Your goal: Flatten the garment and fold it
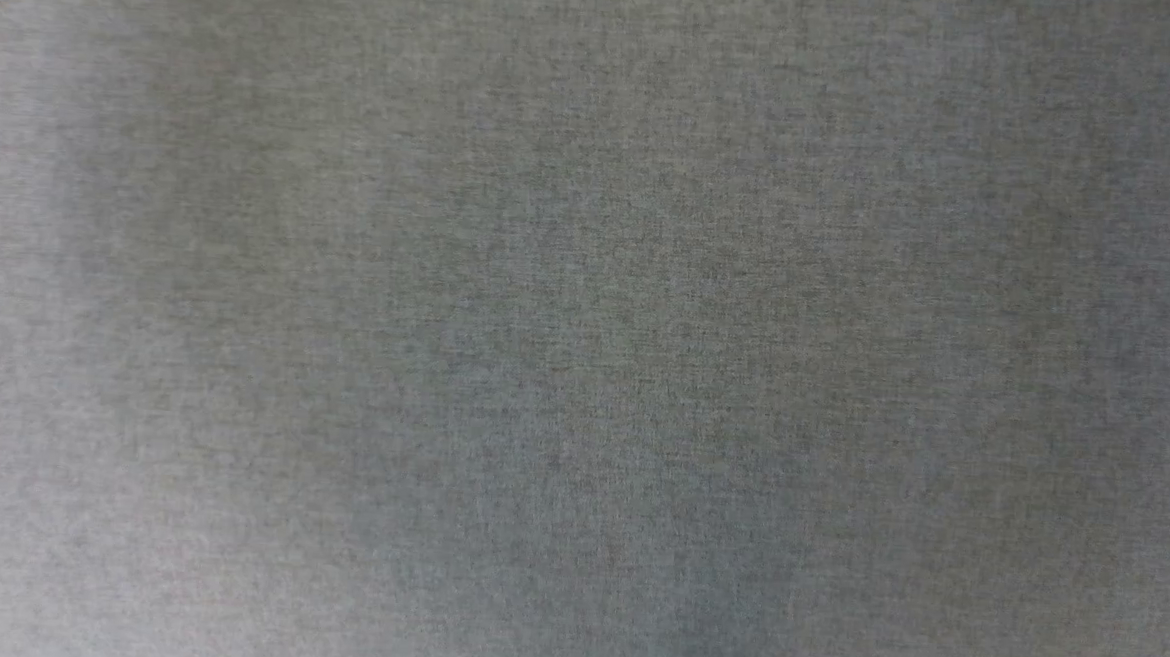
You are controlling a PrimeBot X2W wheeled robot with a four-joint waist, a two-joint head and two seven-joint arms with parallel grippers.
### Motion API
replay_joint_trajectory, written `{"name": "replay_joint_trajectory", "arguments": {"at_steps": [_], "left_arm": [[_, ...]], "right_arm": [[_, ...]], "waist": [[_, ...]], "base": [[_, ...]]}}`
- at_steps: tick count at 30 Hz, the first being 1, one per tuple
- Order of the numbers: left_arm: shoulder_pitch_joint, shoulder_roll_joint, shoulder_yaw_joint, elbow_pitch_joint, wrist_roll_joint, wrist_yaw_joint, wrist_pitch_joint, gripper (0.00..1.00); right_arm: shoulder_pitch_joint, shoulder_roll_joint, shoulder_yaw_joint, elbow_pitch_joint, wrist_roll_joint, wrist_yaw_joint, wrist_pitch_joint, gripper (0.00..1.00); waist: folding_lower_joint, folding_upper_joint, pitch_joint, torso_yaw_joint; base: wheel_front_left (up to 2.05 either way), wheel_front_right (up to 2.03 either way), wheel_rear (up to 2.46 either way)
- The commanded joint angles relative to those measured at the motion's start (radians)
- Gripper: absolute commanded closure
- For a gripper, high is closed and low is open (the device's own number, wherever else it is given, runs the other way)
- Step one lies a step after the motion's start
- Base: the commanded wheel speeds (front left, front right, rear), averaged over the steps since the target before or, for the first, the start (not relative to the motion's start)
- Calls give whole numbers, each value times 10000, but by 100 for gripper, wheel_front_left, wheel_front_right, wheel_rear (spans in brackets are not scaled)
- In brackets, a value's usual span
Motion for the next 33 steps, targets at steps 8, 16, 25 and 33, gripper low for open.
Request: {"name": "replay_joint_trajectory", "arguments": {"at_steps": [8, 16, 25, 33], "left_arm": [[4629, 1478, -261, -3901, -1786, 599, 401, 100], [9051, 2389, -1419, -5848, -2333, 2049, 151, 100], [11745, 2323, -3190, -5177, -3114, 2658, 1216, 100], [13391, 2650, -3622, -5057, -4996, 3069, 2322, 100]], "right_arm": [[4736, -1484, -930, -2542, 1502, -21, -96, 100], [9596, -1005, -2518, -3809, 1490, -21, 49, 100], [13054, 89, -3205, -4078, 710, -21, 330, 100], [15025, 572, -3229, -3858, 461, -21, 813, 100]], "waist": [[0, 0, -1243, 44], [0, 0, -2393, 6], [0, 0, -3430, 123], [0, 0, -4479, 174]], "base": [[0, 0, 0], [0, 0, 0], [0, 0, 0], [0, 0, 0]]}}
